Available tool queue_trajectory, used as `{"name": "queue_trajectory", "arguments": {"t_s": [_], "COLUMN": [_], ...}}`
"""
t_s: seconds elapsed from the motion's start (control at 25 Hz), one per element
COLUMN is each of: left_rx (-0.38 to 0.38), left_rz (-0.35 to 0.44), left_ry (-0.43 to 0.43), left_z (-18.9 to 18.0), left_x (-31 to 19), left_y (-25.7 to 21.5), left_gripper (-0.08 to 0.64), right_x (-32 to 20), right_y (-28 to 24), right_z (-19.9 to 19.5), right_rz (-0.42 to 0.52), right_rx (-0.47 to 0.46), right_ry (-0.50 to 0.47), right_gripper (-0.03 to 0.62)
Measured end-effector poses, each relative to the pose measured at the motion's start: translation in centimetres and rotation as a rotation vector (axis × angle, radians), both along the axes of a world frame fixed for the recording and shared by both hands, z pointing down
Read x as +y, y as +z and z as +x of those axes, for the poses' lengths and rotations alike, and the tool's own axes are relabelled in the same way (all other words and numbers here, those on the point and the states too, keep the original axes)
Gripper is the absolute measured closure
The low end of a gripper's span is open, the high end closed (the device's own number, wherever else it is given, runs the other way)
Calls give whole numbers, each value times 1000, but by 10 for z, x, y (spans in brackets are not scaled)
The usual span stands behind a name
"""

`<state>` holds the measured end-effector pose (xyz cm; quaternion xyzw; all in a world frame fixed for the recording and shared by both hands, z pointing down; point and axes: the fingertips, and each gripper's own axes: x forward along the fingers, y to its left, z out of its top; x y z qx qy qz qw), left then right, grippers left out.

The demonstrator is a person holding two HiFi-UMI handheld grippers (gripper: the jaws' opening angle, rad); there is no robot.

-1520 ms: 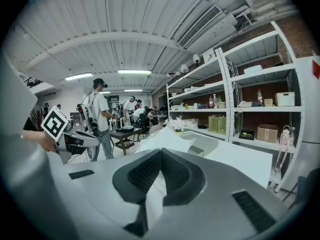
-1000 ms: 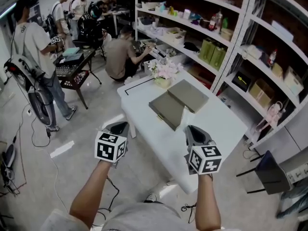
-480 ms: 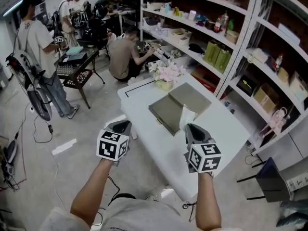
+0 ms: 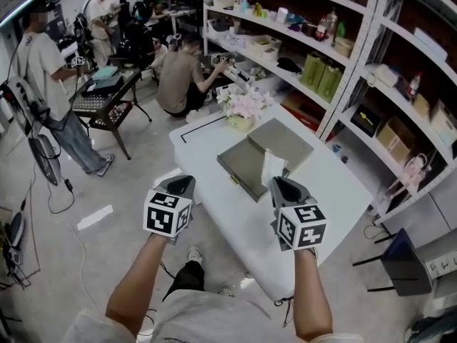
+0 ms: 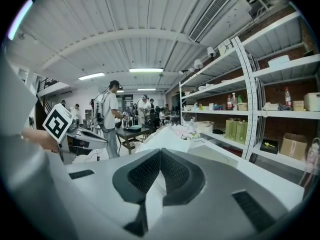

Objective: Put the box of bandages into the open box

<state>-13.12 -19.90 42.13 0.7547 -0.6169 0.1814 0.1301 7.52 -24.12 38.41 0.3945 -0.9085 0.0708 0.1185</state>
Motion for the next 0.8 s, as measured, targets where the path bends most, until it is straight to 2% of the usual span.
{"name": "queue_trajectory", "arguments": {"t_s": [0.28, 0.8], "left_rx": [30, 50], "left_rz": [3, -39], "left_ry": [39, 153], "left_z": [-9, -14], "left_x": [-38, -123], "left_y": [11, 30], "left_gripper": [555, 555], "right_x": [-27, -85], "right_y": [7, 34], "right_z": [-13, -28], "right_rz": [0, -68], "right_rx": [49, 114], "right_ry": [21, 88], "right_gripper": [586, 586]}}
